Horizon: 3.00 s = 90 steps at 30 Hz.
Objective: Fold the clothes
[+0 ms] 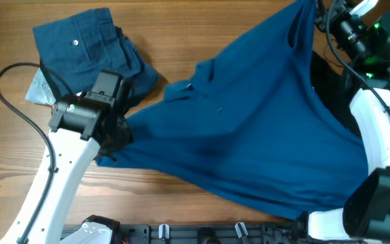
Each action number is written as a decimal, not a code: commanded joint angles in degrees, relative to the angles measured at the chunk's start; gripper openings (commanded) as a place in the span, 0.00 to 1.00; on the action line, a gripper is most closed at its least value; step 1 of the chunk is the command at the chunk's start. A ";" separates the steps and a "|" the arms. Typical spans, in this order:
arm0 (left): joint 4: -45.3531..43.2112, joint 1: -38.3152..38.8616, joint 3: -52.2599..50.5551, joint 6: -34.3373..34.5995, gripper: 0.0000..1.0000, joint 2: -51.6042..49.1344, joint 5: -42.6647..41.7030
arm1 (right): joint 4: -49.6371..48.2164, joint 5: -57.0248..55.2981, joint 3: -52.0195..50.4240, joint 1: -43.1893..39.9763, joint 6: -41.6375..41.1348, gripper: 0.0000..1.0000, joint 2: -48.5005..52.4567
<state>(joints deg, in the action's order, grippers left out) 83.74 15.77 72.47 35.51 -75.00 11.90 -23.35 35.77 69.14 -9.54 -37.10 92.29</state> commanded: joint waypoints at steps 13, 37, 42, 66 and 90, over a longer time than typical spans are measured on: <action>0.24 -0.68 -0.15 6.36 0.51 -0.28 4.00 | 34.51 -21.79 1.25 -3.45 11.85 0.37 11.93; -6.40 -0.68 -0.15 6.32 0.70 -0.28 -0.55 | 39.67 -37.92 14.84 -31.58 11.43 0.04 32.74; -7.32 -0.68 -0.15 6.32 0.71 -0.28 -0.55 | 47.32 -20.63 26.18 -34.36 15.28 0.13 31.26; -8.37 -0.68 -0.15 5.29 0.77 -0.28 -3.67 | 48.54 -43.15 9.88 -27.02 -3.41 0.04 36.30; -10.32 -0.68 -0.15 5.27 0.83 -0.26 -5.29 | 88.04 -28.48 21.11 -31.87 2.62 0.90 21.00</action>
<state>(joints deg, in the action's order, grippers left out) 74.08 15.57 72.42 41.04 -75.16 7.31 68.66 12.27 96.64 -43.35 -32.34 112.79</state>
